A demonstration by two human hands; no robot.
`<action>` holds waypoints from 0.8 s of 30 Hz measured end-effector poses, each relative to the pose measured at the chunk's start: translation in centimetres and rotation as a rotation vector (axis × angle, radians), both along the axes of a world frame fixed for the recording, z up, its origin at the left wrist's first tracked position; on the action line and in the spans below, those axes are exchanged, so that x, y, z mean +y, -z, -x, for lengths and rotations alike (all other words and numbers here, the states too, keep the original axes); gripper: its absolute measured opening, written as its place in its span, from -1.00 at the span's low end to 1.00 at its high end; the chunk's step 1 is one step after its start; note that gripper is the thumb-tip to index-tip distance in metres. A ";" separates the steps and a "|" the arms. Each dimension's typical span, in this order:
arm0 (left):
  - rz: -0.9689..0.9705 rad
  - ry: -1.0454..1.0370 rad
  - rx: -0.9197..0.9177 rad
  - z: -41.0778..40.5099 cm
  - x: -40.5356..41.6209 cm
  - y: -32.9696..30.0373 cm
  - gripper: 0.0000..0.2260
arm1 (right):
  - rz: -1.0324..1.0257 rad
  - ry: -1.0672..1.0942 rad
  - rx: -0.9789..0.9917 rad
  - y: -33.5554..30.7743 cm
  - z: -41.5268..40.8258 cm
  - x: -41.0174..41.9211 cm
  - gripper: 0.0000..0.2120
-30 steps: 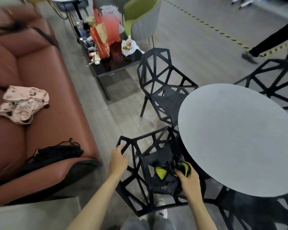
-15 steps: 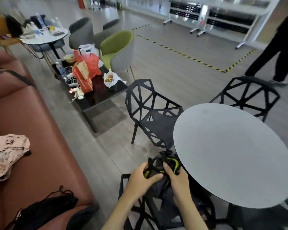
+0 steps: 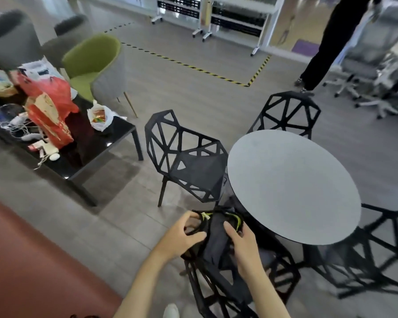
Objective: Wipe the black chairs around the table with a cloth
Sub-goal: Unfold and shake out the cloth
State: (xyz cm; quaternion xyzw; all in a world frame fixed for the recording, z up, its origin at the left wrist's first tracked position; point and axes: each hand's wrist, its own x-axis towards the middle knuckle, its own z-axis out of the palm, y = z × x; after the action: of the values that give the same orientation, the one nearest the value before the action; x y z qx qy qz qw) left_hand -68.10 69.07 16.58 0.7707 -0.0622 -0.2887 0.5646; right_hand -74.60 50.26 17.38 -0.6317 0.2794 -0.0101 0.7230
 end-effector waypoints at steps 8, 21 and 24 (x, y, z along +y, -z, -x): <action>0.074 -0.263 0.188 -4.2 -1.6 0.0 -0.81 | 0.122 0.011 -0.030 0.5 -0.5 -1.4 -0.79; -0.106 -0.120 -0.375 -10.1 3.2 -4.0 -0.67 | 0.446 0.163 0.084 2.0 -7.4 -3.9 -0.84; -0.117 0.081 -0.391 -14.1 7.1 -3.6 -0.78 | 0.390 0.248 -0.041 0.0 -9.5 -2.9 -0.74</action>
State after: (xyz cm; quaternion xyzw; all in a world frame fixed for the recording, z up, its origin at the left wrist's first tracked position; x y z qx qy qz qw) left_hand -53.95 76.14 20.15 0.8404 -0.1845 -0.1592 0.4840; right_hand -65.09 47.40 17.35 -0.7202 0.3329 -0.1654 0.5858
